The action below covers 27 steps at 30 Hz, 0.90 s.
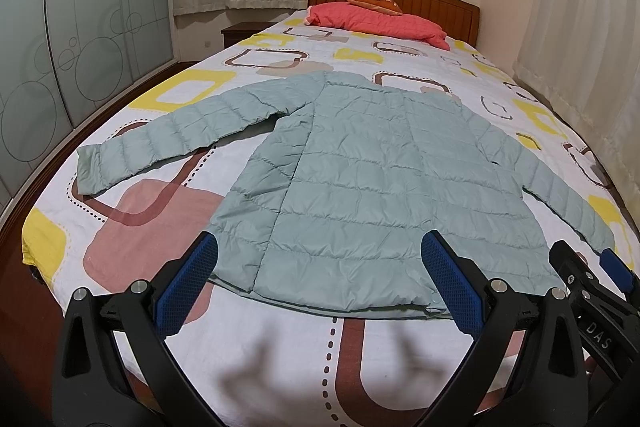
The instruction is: Fold large clothes
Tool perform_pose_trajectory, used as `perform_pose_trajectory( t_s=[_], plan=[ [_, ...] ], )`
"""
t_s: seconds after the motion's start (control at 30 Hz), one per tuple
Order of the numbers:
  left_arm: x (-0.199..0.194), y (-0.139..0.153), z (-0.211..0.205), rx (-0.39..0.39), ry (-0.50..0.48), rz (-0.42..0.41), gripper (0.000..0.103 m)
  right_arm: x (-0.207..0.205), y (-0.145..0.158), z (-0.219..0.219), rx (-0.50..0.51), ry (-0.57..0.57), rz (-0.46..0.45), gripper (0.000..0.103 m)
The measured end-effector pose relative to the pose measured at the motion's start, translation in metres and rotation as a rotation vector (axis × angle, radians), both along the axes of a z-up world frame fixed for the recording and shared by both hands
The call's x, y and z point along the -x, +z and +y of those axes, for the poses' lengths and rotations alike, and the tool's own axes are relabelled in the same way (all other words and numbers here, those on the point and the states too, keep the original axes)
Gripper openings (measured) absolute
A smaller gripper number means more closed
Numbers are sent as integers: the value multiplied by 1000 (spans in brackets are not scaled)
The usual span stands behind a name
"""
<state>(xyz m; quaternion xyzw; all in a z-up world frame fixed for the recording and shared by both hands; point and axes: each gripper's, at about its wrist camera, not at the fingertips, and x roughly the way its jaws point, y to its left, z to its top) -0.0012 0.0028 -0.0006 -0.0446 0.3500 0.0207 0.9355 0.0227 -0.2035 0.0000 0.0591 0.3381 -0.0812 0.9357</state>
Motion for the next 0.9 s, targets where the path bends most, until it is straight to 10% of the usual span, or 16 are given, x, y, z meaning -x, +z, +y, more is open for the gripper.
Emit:
perform_pose_trajectory(
  t_s=[0.9],
  plan=[
    [0, -4, 5, 1, 2, 5, 101, 0, 2, 2, 2, 0, -4, 98]
  ],
)
